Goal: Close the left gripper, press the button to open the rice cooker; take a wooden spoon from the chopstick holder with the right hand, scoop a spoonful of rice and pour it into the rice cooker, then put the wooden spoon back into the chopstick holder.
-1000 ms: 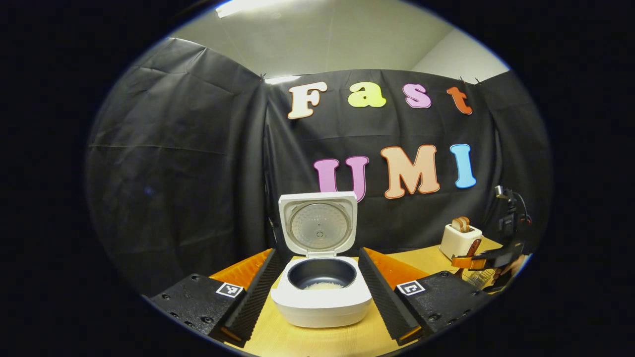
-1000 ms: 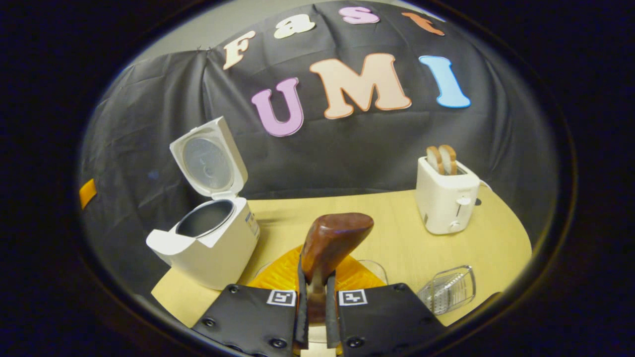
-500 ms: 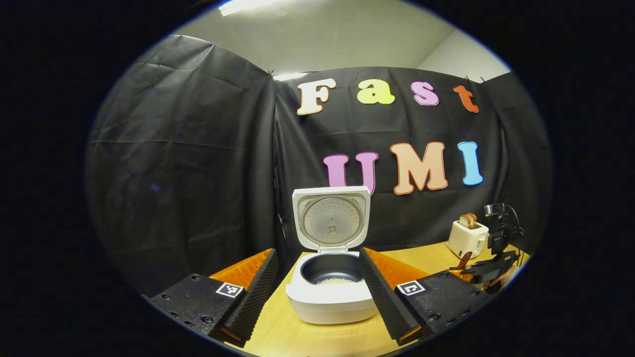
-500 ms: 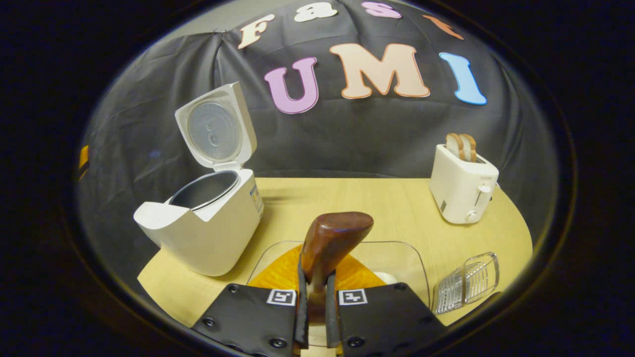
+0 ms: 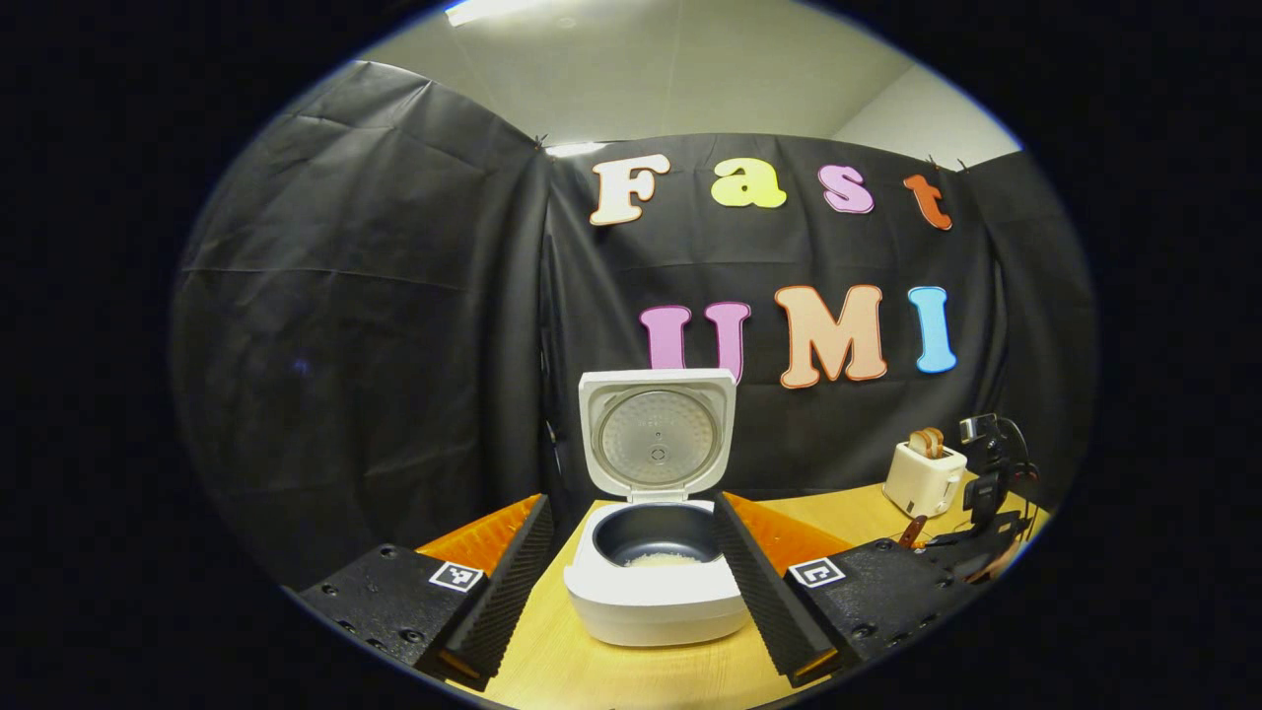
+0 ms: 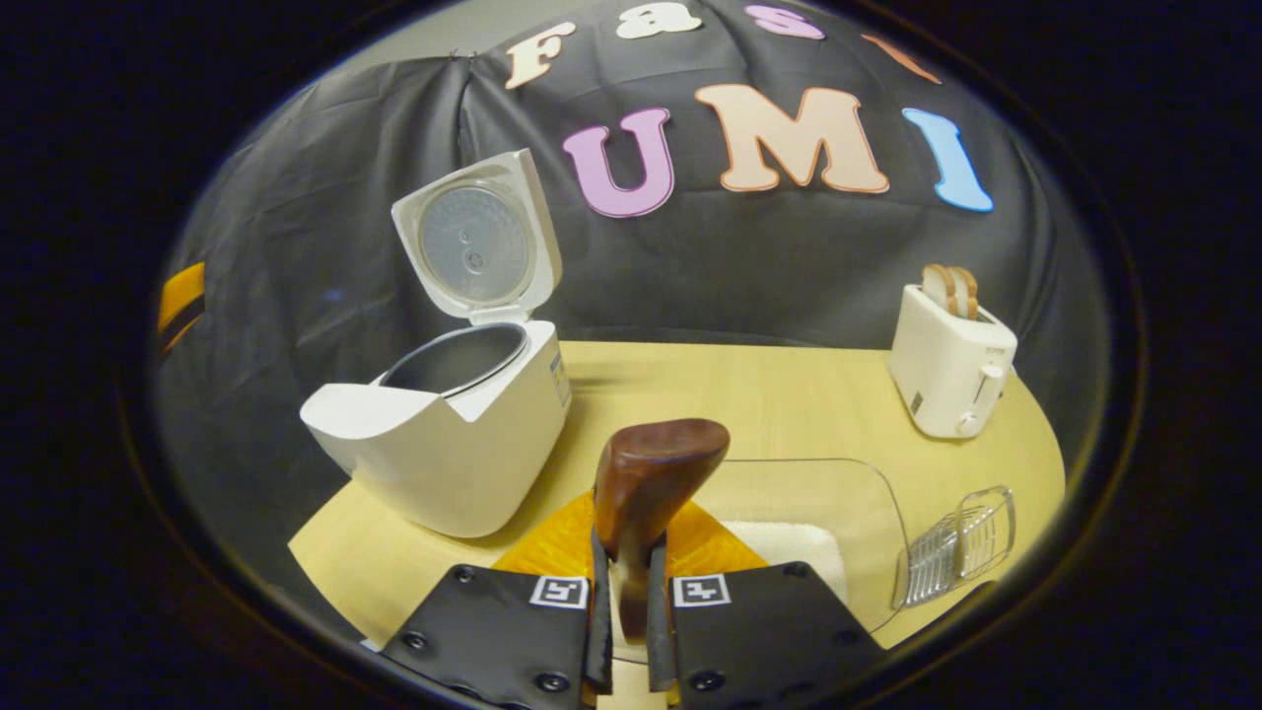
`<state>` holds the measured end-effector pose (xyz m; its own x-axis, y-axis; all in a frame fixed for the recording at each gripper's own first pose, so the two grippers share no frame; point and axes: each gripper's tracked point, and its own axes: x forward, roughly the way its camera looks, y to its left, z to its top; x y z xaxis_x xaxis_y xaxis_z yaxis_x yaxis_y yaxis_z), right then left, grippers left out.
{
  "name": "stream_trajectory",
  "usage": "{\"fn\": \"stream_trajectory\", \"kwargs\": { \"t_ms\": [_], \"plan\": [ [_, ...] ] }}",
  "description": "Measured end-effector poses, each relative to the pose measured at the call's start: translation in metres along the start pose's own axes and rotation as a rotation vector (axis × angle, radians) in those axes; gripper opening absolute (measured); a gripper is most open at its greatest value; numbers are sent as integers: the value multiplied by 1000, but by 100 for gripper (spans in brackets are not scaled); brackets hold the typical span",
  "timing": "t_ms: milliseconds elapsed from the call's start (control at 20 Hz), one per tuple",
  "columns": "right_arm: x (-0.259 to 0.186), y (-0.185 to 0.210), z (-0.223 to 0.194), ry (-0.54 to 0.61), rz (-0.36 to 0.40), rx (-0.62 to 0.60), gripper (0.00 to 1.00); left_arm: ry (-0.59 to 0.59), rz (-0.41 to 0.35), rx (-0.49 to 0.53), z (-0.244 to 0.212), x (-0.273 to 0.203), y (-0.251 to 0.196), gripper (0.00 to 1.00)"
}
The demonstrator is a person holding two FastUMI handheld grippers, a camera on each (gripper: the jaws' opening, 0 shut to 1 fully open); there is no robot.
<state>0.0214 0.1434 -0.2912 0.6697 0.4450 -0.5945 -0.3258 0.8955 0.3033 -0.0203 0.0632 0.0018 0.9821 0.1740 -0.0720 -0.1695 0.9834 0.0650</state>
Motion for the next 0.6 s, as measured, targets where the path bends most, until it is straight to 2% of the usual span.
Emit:
{"fn": "stream_trajectory", "kwargs": {
  "t_ms": [250,600],
  "plan": [
    [4,-22,-6,62,-5,254,15,-10,-1,-7,4,-1,0,96],
    [9,-82,-30,131,-17,745,15,-13,8,0,8,1,-2,96]
  ]
}}
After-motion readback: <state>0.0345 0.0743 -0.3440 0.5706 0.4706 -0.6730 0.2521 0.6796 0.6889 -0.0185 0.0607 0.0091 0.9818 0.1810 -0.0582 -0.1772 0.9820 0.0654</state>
